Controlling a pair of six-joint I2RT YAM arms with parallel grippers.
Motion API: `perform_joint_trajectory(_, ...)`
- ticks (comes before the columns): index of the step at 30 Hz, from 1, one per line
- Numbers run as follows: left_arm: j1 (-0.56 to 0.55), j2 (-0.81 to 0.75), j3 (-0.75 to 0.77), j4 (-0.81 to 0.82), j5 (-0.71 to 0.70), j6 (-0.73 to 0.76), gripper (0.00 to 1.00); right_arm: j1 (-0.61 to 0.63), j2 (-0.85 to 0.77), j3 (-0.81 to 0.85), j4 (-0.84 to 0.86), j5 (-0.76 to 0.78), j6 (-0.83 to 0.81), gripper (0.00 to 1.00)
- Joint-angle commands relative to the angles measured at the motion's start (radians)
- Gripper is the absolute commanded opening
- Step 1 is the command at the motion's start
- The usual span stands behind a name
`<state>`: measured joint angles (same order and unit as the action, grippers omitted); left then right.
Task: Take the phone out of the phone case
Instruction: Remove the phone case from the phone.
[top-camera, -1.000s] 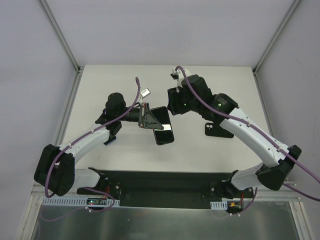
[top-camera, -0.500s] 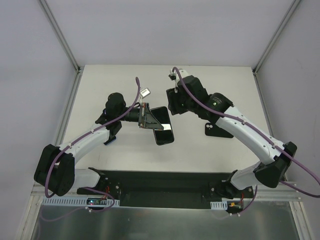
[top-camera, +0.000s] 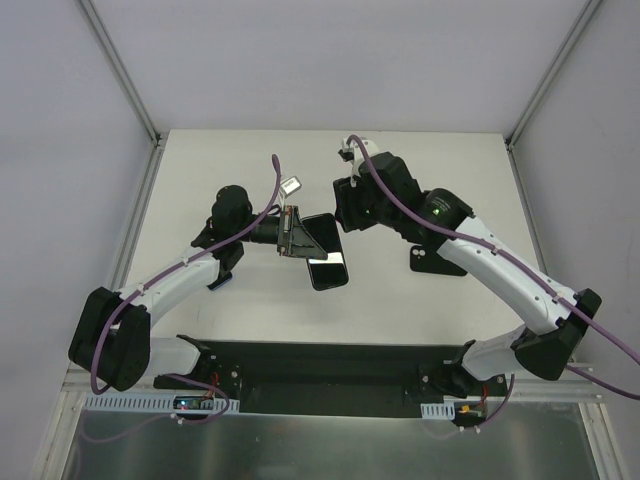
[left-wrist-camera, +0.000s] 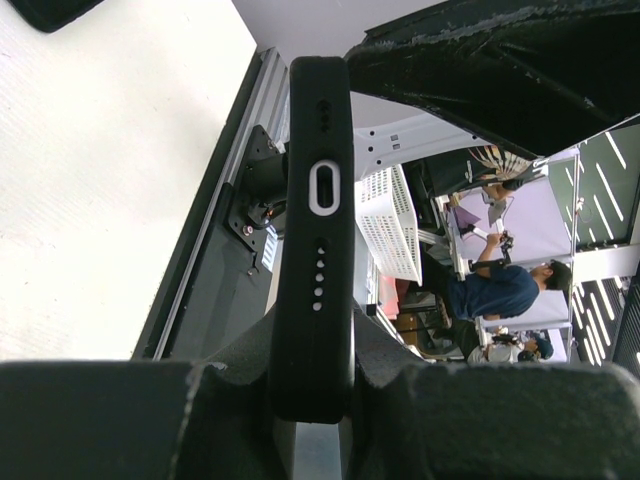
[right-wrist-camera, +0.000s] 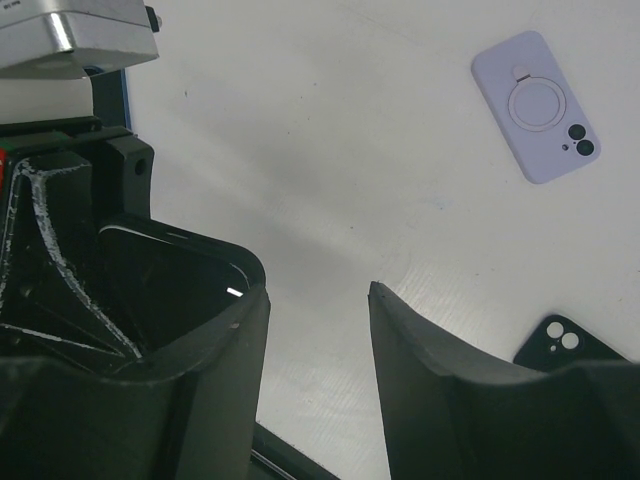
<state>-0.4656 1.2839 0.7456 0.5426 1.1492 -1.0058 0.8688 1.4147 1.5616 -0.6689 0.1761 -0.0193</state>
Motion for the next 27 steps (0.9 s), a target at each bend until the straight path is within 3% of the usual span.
perform_joint_trajectory(1, -0.01, -0.017, 0.032, 0.094, 0.029, 0.009, 0.0, 0.007, -0.011, 0.046, 0.006, 0.0, -0.007, 0.48)
perform_joint_trajectory(27, -0.01, -0.014, 0.029, 0.076, 0.026, 0.019, 0.0, 0.018, -0.026, 0.038, 0.012, -0.012, -0.002, 0.47)
